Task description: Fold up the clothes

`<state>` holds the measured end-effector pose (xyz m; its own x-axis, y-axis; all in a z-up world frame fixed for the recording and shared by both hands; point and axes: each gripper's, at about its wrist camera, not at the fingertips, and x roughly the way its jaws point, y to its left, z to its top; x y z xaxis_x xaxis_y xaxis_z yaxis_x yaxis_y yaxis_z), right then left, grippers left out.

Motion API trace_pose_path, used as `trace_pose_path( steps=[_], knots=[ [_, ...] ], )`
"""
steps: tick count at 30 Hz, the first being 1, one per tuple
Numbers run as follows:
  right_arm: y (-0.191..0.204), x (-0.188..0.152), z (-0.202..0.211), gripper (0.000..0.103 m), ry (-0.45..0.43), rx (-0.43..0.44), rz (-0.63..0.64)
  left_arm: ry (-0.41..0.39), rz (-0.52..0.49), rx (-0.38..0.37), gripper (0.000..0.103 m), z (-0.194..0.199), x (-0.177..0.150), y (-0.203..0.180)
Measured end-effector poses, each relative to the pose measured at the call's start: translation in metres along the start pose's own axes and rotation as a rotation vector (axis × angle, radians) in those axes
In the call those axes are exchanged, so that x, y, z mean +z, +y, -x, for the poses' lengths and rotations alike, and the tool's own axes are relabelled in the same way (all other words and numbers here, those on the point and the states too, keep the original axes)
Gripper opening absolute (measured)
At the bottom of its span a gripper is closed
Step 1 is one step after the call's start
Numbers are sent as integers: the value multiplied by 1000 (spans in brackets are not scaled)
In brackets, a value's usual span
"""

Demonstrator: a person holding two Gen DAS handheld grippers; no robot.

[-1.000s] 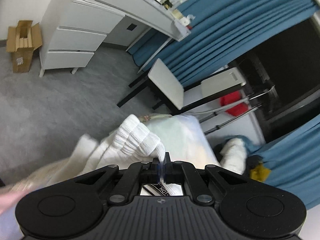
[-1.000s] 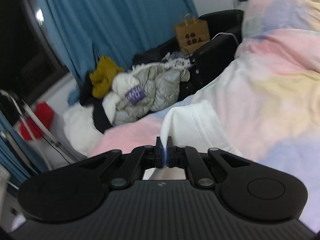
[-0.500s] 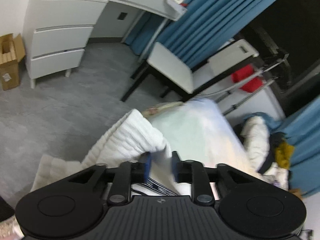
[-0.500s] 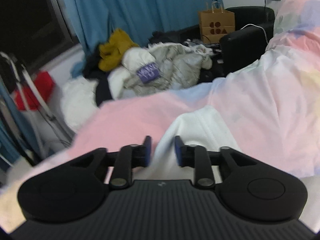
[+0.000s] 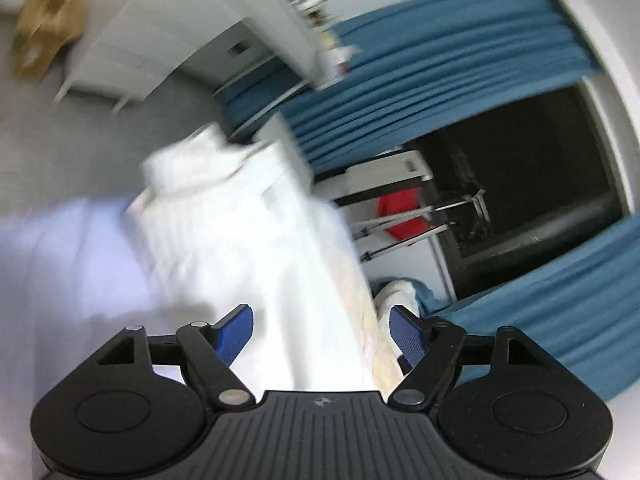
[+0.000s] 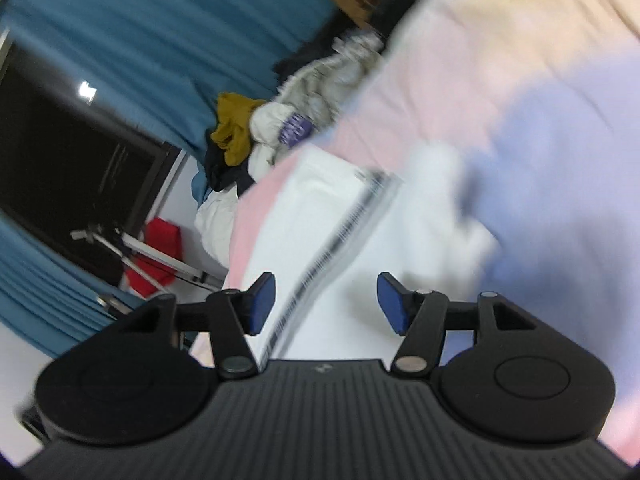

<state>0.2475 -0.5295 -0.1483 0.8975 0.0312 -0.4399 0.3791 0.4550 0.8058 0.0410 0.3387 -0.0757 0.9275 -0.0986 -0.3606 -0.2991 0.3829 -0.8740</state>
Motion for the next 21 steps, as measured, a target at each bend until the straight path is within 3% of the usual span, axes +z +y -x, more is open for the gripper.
trace_pose_path(
  steps=[6, 9, 12, 16, 19, 21],
  knots=[
    [-44, -6, -2, 59, 170, -39, -144, 80, 178, 38, 80, -2, -11, 36],
    [-55, -11, -16, 59, 211, -7, -203, 122, 273, 45, 80, -14, -14, 55],
    [-61, -12, -37, 59, 234, 23, -225, 130, 252, 58, 80, -36, -12, 60],
    [-59, -7, -60, 57, 197, 31, -178, 119, 202, 104, 76, -71, -6, 70],
    [-55, 0, -70, 57, 143, 27, -127, 77, 86, 122, 69, -88, -3, 63],
    [-52, 5, -77, 51, 107, 25, -93, 42, 28, 136, 57, -95, -3, 61]
  ],
)
